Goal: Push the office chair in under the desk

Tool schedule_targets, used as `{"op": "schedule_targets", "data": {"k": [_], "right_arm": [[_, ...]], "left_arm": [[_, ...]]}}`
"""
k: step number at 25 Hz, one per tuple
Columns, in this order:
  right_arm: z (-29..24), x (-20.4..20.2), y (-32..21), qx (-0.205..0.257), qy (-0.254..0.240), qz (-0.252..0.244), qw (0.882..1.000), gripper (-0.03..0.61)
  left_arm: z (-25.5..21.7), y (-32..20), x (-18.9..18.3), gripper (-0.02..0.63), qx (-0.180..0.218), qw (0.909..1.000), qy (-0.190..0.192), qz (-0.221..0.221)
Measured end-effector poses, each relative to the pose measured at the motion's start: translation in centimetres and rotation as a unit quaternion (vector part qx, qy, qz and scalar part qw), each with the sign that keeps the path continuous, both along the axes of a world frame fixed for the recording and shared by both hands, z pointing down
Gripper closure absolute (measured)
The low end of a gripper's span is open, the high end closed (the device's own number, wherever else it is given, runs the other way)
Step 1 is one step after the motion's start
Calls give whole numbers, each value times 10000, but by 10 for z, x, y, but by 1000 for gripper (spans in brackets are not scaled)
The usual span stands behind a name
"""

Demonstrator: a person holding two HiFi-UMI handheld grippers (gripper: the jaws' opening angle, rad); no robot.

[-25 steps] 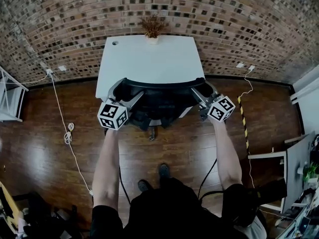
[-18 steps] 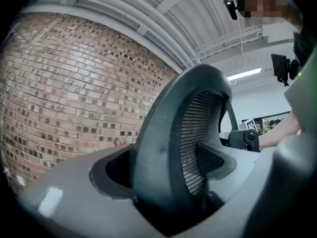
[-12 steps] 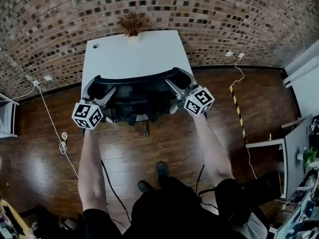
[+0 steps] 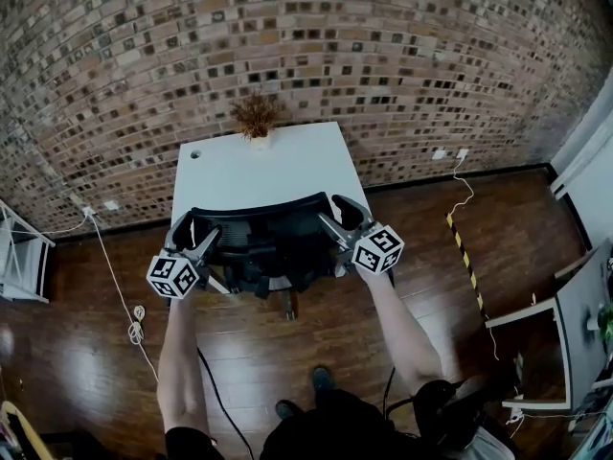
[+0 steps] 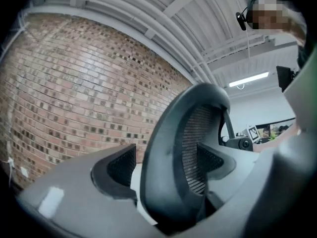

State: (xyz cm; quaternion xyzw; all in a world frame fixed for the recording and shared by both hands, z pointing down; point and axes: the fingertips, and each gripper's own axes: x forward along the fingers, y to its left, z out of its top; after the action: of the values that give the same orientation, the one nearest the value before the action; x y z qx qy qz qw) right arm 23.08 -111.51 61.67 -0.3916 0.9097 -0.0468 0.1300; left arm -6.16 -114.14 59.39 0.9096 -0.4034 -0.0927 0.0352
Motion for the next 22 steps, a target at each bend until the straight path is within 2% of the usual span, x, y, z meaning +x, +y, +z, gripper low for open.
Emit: {"op": "schedule_targets", "data": {"k": [2,4,6,8,10,13,15,18,22], "right_arm": [[-12,27,12,-267,-587,269,9976,356],[5,44,21,-892,-925,449,9907,359],[47,45,26,-1799,-876,508,9785,382],[75,33,38,-2344,-992,296,9666,387],[77,17,60,-2343,-1254,-59,9640,387],[59,-7,93,-2148,-1375,-552,9653,387],[46,-21,114,-2162,-1248,-741,9655,391],[26,-37,143,-2207,-864,-658,9693,443],[2,-65,184,-2115,-609,-595,9737,473]], "left_arm": [[-19,18,-30,137,58,9972,396,-629],[-16,41,-46,141,-21,9923,702,-1022],[11,65,-40,141,-270,9910,781,-1056],[48,92,-15,141,-581,9926,683,-813],[75,122,12,141,-697,9949,555,-469],[72,164,42,141,-677,9958,602,-87],[49,188,60,141,-620,9962,588,158],[-3,219,75,141,-367,9971,471,474],[-60,271,65,153,-15,9953,741,617]]}}
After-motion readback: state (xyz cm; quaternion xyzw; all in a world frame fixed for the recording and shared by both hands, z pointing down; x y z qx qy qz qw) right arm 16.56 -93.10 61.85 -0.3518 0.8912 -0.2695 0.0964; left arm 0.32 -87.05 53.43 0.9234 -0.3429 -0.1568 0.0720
